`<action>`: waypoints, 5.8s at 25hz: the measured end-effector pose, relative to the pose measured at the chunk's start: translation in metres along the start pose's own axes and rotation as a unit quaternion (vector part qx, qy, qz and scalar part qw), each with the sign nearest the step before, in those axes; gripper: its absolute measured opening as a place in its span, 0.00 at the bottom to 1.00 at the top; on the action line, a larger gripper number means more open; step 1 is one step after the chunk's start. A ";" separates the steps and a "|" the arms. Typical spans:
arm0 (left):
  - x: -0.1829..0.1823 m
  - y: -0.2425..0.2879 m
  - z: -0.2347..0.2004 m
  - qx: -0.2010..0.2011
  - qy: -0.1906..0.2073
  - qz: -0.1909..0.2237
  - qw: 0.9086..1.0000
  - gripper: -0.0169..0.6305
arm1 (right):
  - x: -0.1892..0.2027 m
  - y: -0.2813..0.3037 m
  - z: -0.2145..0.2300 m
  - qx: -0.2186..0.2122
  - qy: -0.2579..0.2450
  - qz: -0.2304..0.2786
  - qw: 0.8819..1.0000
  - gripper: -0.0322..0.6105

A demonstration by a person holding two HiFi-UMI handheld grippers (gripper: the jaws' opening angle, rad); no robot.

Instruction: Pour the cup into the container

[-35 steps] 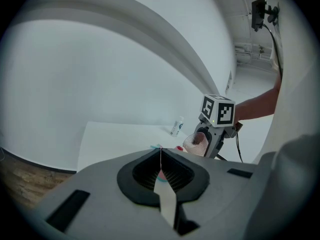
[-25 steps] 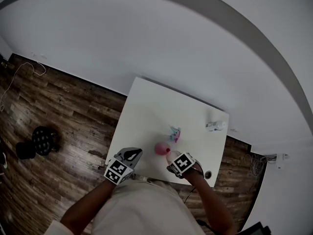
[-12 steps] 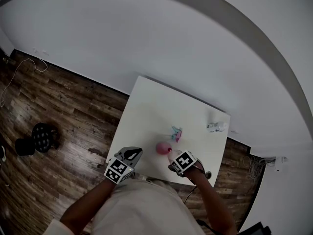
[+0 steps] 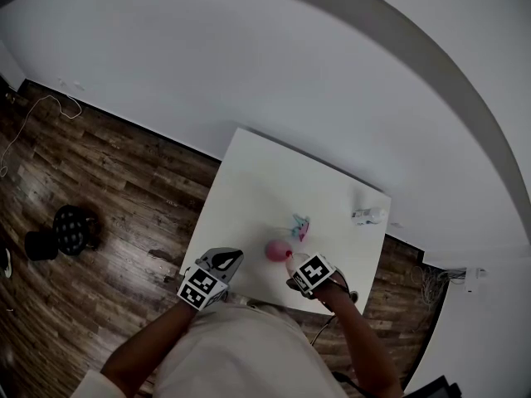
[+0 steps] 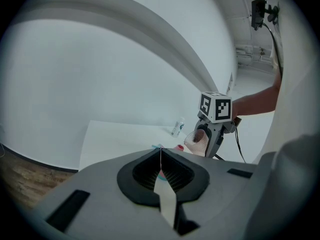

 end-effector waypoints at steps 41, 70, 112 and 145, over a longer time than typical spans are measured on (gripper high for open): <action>0.002 0.005 -0.004 0.005 0.000 0.002 1.000 0.05 | -0.006 -0.003 0.001 -0.008 -0.003 -0.029 1.000 0.62; 0.001 0.005 -0.005 0.006 -0.005 0.004 1.000 0.05 | -0.010 -0.002 0.004 -0.025 -0.007 -0.059 0.998 0.62; 0.011 0.001 -0.002 0.002 -0.011 0.007 1.000 0.05 | -0.011 -0.001 0.008 -0.041 -0.011 -0.099 0.994 0.62; 0.015 -0.001 -0.006 -0.002 -0.020 0.015 1.000 0.05 | -0.020 0.000 0.008 -0.044 -0.022 -0.139 0.989 0.62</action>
Point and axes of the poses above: the fingertips, and each gripper's own axes: y forward along the fingers, z to its right, x out of its underside, the point moved 8 cm from there along -y, backward along the fingers, and after that the axes turned 8 degrees about z, right-handed, at the moved point
